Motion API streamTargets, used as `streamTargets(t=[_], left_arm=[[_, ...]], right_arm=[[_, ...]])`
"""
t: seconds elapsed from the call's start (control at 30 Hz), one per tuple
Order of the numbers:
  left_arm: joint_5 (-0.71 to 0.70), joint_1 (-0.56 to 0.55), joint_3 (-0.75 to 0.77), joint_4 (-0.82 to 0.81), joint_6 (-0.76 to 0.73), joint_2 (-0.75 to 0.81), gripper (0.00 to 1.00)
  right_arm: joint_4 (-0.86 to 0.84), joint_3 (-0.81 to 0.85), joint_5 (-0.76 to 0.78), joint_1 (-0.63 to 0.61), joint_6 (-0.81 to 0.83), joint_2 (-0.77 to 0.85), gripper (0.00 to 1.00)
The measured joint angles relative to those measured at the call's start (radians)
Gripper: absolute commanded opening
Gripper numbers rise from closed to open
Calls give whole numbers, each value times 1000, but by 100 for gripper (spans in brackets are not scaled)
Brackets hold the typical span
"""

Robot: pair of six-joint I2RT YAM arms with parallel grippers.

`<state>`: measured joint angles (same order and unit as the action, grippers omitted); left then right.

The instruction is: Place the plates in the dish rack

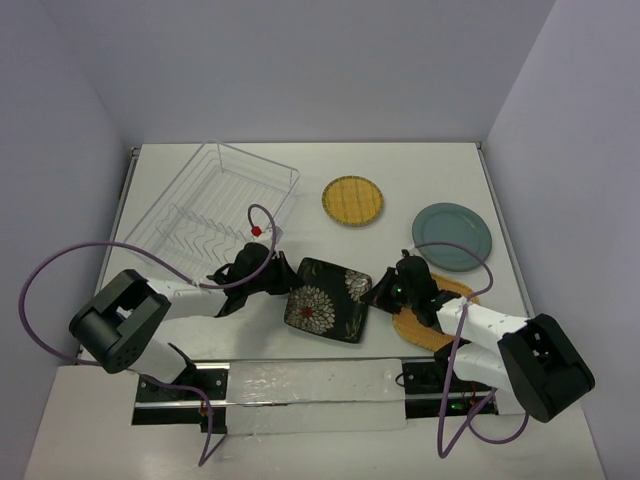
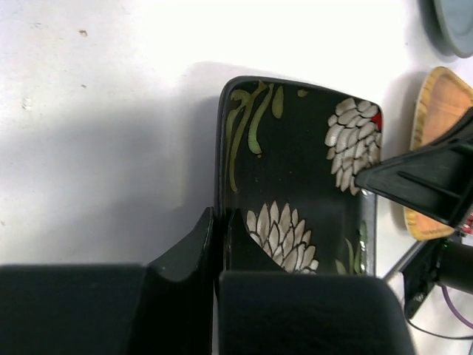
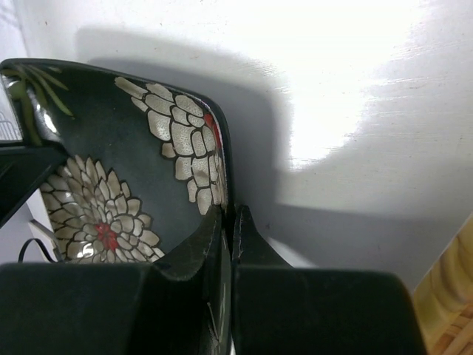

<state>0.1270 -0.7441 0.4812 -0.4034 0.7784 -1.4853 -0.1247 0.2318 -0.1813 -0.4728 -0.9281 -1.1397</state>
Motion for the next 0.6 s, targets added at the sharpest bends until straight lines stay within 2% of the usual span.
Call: streamTargets(t=[0.13,0.23,0.53,0.6], left_arm=[[9,0,0,33,-11,29,20],[14,-5,0,63,-40,40,24],[13,-32,33,96,-57,-26,18],[15,-32,35,85,-50,-33,11]], right_arm=[[-32,-13,-4,0,8,-1,0],[-63,-28,-9,0,15,14,0],[-102,-84,-3,3,27,91,0],[-118,-91,0,6,27,91,0]])
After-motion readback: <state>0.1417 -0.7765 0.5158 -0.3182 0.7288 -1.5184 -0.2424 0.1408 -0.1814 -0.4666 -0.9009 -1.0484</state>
